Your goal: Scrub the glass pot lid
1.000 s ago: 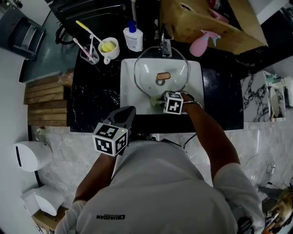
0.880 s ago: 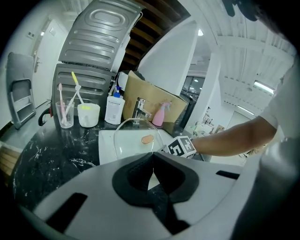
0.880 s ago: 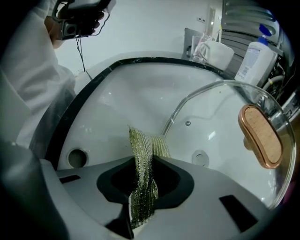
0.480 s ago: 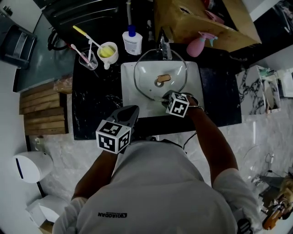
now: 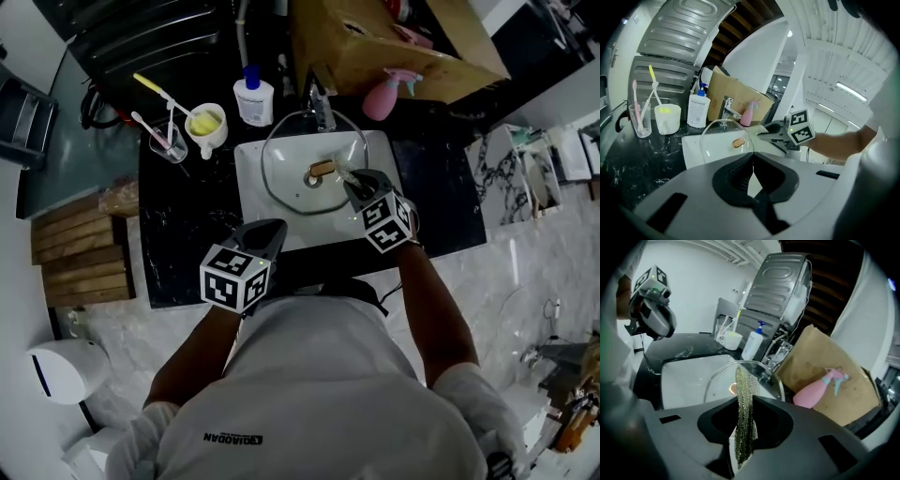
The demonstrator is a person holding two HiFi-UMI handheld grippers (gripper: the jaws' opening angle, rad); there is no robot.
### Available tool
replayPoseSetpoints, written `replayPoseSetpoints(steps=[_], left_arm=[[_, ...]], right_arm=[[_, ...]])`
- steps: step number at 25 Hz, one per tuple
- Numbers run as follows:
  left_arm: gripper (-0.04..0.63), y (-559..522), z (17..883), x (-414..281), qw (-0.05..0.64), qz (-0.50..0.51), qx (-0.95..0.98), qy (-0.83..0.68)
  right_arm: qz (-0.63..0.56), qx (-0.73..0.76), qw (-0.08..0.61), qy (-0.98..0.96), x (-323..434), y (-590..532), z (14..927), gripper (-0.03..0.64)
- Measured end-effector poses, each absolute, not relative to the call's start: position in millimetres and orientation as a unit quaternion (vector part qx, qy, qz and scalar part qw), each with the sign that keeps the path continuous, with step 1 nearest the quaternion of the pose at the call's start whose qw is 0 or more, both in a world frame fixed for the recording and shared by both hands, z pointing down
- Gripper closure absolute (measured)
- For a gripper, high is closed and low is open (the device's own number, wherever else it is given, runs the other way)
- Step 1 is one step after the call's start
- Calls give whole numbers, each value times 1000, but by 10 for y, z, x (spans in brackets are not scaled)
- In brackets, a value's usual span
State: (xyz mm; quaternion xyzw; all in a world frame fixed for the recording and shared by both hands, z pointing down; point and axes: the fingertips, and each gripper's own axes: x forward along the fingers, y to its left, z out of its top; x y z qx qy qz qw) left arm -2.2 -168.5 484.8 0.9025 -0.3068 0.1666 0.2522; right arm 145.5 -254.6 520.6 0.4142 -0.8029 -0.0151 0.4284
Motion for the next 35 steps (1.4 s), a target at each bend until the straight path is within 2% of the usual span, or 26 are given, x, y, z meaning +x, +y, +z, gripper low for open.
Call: replayPoseSetpoints(steps=[6,12,20,35], left_arm=[[580,-1763,4859,-51,253,163,885,-355],[580,-1662,4988,66,291,171,851,-403],[580,-1632,4965,64,304,160,812,-472],[580,-1701,4891,286,299,158,805,-488]], right_arm=[[-74,427,484,-760,1805,-3151,5219,526],[-143,375,533,-745,1987,-3562,5429,526],[-199,328,531,-756,1857,-4059,5450,526],[-233,264,528,-773,1624,-4029,5650,525]])
